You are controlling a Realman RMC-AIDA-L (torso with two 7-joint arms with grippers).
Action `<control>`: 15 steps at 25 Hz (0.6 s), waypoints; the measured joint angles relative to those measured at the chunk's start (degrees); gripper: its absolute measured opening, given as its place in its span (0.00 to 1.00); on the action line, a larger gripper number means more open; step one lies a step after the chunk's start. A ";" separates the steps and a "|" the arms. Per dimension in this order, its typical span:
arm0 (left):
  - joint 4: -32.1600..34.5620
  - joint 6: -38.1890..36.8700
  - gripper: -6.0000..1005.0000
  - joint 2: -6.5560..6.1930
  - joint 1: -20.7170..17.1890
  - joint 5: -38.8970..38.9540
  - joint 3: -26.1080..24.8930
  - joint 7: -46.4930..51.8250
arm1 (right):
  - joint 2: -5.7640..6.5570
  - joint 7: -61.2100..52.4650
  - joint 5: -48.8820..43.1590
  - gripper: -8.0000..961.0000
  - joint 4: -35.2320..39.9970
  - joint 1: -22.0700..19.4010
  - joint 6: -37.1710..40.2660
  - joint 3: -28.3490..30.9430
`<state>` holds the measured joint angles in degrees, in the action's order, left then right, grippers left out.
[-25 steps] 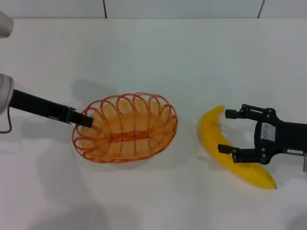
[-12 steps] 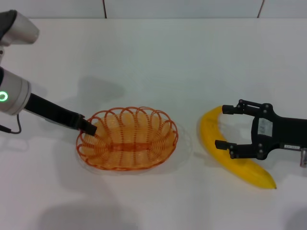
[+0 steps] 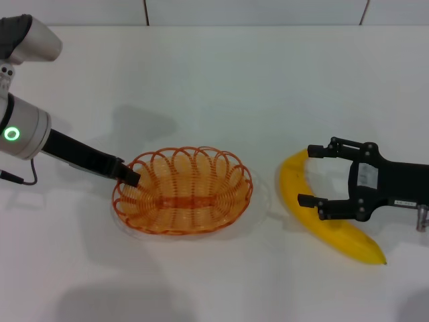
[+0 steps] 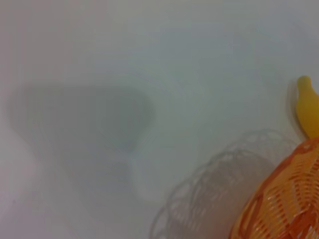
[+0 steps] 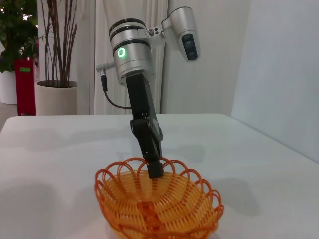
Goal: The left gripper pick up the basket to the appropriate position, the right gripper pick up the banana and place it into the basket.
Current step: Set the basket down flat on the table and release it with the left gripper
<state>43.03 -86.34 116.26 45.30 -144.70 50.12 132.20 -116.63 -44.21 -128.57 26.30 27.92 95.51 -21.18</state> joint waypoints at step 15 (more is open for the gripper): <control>-0.72 0.04 0.11 0.02 0.23 0.25 -0.12 -0.01 | 0.00 0.00 -0.01 0.90 -0.73 0.11 -0.08 0.00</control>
<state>42.31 -86.30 116.28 45.53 -144.45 50.00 132.19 -116.63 -44.21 -128.59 25.57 28.04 95.43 -21.18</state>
